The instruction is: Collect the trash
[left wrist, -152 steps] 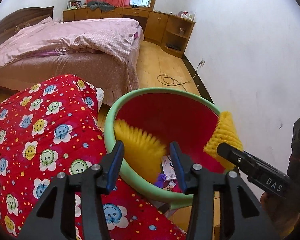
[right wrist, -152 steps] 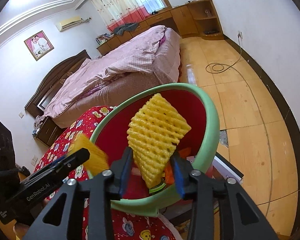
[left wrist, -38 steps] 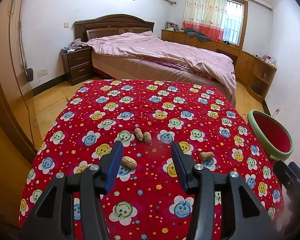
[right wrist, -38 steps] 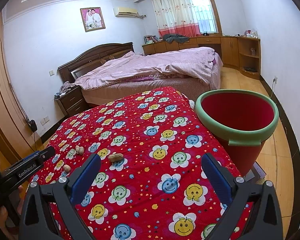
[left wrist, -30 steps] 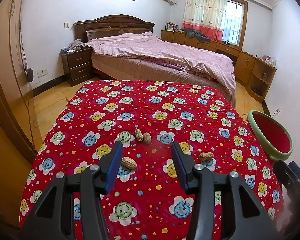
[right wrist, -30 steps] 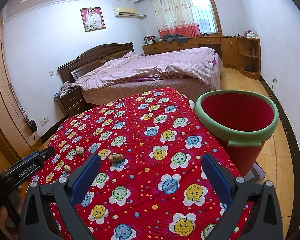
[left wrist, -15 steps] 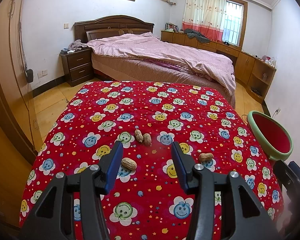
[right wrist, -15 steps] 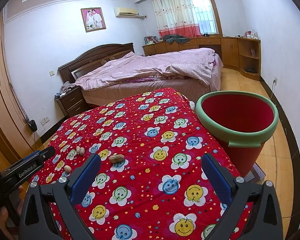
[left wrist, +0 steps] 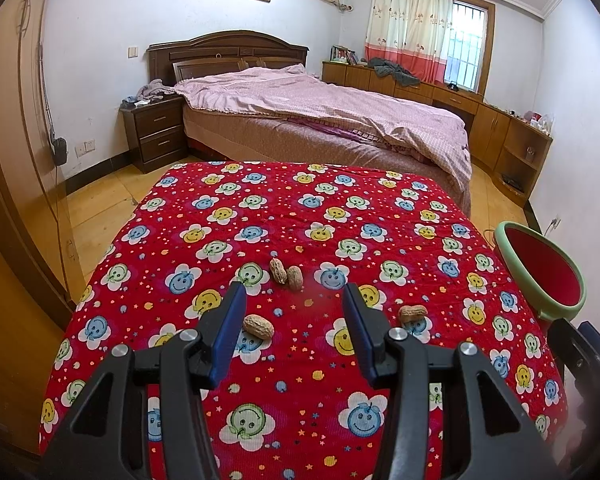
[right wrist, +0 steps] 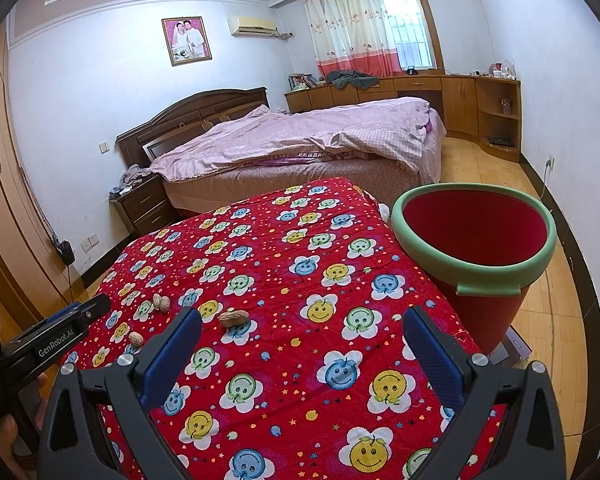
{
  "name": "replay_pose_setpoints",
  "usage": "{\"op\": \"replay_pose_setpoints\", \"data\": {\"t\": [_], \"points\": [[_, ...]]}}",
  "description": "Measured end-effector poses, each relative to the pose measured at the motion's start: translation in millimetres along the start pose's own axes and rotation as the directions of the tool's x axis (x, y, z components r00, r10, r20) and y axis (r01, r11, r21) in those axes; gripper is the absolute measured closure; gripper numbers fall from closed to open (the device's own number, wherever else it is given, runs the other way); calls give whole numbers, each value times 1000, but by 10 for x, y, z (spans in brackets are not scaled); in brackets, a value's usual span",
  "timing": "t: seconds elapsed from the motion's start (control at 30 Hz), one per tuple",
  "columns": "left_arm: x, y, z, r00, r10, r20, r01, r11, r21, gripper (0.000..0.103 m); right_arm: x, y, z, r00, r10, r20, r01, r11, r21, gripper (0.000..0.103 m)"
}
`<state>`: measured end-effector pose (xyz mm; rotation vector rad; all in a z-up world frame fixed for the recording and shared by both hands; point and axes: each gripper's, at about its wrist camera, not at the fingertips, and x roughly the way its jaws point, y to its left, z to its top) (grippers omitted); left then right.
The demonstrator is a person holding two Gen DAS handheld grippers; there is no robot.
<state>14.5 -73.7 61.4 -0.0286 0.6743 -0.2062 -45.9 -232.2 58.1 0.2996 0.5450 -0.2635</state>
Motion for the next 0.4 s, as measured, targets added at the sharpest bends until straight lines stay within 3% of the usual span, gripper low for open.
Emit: {"op": "replay_pose_setpoints", "data": {"t": [0.4], "points": [[21, -1, 8, 1000, -3, -11, 3, 1000, -1, 53, -1, -15, 31, 1000, -1, 4, 1, 1000, 6, 1]]}}
